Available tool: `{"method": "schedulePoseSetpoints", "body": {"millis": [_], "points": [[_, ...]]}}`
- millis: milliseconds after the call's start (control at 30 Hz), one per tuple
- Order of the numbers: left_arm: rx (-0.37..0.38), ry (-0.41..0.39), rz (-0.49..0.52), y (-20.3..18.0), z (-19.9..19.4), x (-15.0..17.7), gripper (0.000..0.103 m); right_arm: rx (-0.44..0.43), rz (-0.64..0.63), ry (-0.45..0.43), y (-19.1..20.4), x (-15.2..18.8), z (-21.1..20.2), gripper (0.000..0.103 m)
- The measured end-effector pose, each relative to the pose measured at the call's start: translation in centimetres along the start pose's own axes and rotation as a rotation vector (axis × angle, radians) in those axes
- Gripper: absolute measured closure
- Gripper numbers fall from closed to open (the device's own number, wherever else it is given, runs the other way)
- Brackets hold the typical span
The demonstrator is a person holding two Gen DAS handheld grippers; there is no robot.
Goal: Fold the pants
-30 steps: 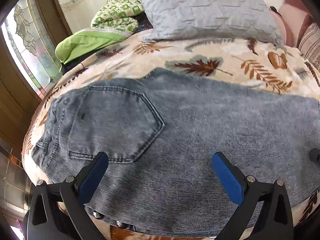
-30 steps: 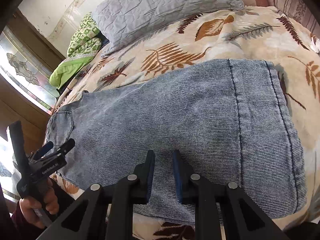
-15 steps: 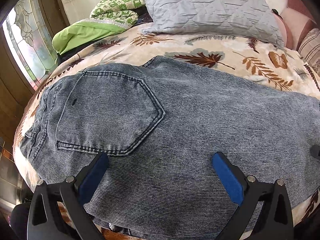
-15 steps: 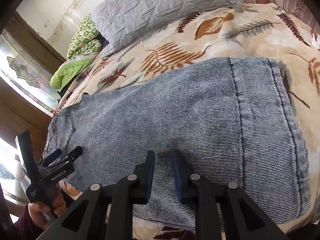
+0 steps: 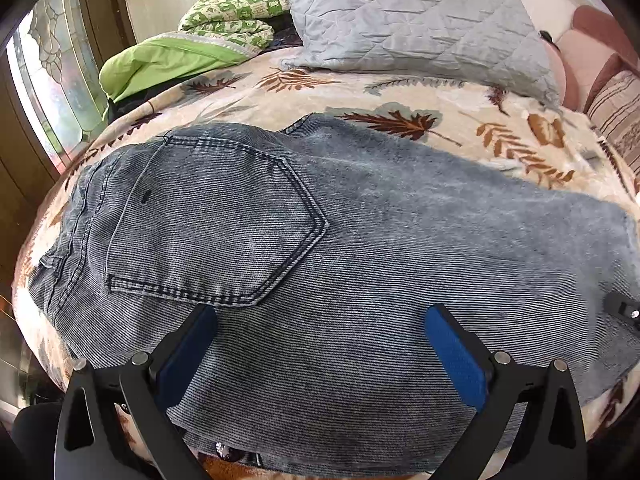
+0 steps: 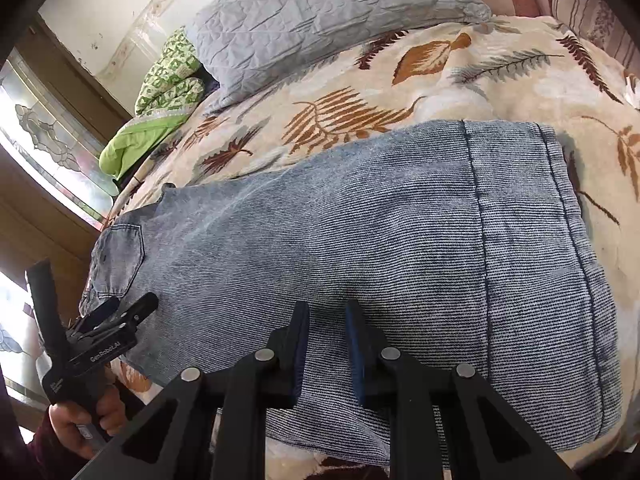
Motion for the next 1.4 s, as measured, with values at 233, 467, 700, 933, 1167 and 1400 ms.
{"method": "schedulePoseSetpoints", "body": {"millis": [233, 467, 700, 933, 1167, 1400], "points": [[0.045, -0.070, -0.015, -0.4, -2.9, -1.4, 0.000, 0.022, -0.026, -0.012, 0.2, 0.1, 0.0, 0.081], [0.070, -0.138, 0.015, -1.5, -6.3, -3.0, 0.000, 0.044, -0.051, -0.021, 0.3, 0.2, -0.1, 0.081], [0.070, -0.172, 0.049, -2.6, -9.1, -3.9, 0.000, 0.049, -0.058, -0.022, 0.4, 0.3, -0.1, 0.081], [0.060, -0.181, 0.086, -4.0, -11.3, -4.7, 0.000, 0.052, -0.057, -0.013, 0.4, 0.3, -0.4, 0.082], [0.072, -0.201, 0.137, -6.5, -13.2, -5.7, 0.000, 0.046, -0.034, -0.127, 0.3, -1.2, -3.3, 0.082], [0.102, -0.217, 0.202, -9.8, -14.9, -6.3, 0.000, 0.011, 0.038, -0.256, -0.8, -3.3, -6.7, 0.082]]}}
Point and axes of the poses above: each gripper's, at about its wrist camera, not at the fingertips, and z roughly the way its jaws point, y to its left, x to its underside, the point moved 9 cm from there along z, roughly the way its jaws point, and after that the axes turned 1 degree about -y, right-handed, at the moved point
